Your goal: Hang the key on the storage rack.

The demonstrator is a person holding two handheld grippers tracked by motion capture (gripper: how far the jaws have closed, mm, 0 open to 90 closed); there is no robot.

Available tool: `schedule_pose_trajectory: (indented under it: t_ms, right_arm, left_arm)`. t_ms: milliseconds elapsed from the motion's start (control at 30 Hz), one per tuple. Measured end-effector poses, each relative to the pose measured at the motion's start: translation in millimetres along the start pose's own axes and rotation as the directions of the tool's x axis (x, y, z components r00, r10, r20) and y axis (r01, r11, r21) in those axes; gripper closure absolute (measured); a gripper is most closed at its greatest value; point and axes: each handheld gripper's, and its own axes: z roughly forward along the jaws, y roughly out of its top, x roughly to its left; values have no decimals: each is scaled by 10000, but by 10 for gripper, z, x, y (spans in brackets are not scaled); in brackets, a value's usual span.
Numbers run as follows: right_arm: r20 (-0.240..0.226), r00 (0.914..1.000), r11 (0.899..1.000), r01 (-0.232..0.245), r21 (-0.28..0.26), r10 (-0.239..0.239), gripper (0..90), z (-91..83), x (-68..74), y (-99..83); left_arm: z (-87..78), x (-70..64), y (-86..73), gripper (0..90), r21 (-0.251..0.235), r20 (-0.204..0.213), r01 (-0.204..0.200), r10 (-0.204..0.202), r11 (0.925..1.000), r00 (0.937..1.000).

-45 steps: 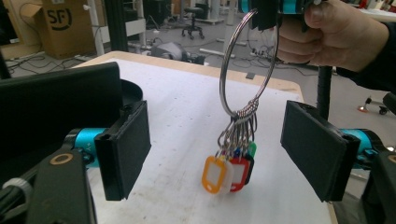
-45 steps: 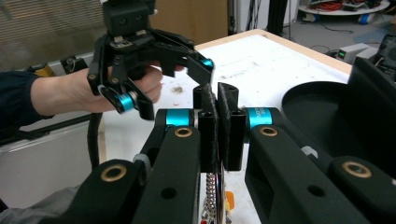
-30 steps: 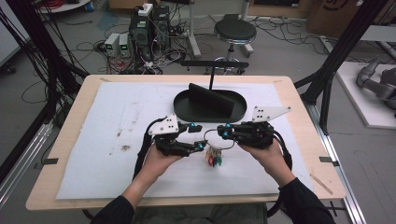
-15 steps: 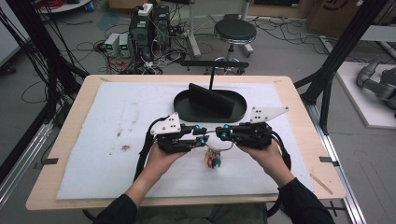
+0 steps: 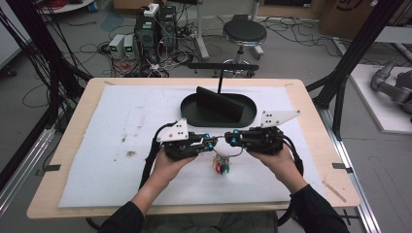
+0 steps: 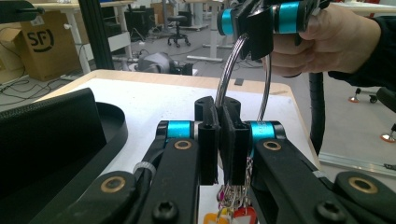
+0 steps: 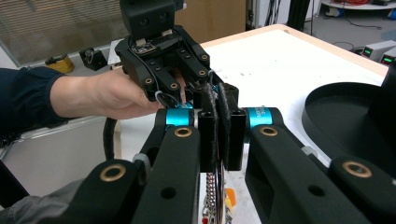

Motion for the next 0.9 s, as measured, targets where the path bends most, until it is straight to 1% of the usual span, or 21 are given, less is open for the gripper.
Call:
schedule_pose_trajectory:
  t_ms: [100,167,300,367,400,467,500,533,567,600,633,733,800,900]
  right_arm:
    - [-42,10000,10000,41,8,-40,866,-5,-12,-3]
    - [57,10000,10000,50,-51,-49,854,-21,-14,-3]
    - [175,9998,9997,24,-228,-20,827,-75,-33,-5]
    - [296,9996,9995,-8,-328,18,759,-111,-46,-9]
    - [374,9993,9992,-32,-394,47,747,-140,-59,-13]
    - [540,9985,9988,-47,-486,74,671,-191,-71,-21]
    - [614,9981,9985,-77,-538,110,663,-212,-79,-25]
    - [564,9983,9984,-124,-556,155,656,-244,-92,-32]
    - [605,9981,9982,-104,-587,139,610,-275,-99,-41]
    - [770,9969,9980,-83,-630,131,548,-306,-107,-51]
    - [927,9954,9977,-175,-662,236,507,-346,-119,-66]
    - [1253,9918,9975,-167,-692,253,448,-438,-150,-119]
    - [1524,9878,9979,-234,-596,323,425,-502,-175,-176]
    - [1820,9827,9983,-257,-515,347,425,-573,-196,-260]
  left_arm:
    - [-12,3,14,862,-46,18,-44,44,10000,10000]
    - [-20,4,28,863,-41,-16,-135,135,9999,9999]
    - [-22,4,38,863,-83,-66,-133,132,9999,9999]
    - [-32,11,52,864,-101,-133,-156,155,9998,9998]
    - [-39,16,62,865,-122,-168,-175,173,9998,9997]
    - [-55,28,83,866,-203,-217,-189,185,9996,9996]
    - [-68,36,99,865,-221,-272,-205,198,9995,9994]
    - [-77,45,115,866,-281,-323,-219,210,9994,9993]
    - [-89,54,131,866,-318,-374,-236,224,9992,9991]
    - [-106,68,149,866,-365,-471,-242,224,9990,9986]
    - [-116,83,164,866,-384,-492,-222,203,9990,9986]
    - [-151,122,203,867,-465,-735,-306,271,9984,9969]
    - [-186,158,230,867,-551,-933,-310,258,9980,9953]
    - [-242,222,278,867,-602,-1224,-359,283,9975,9921]
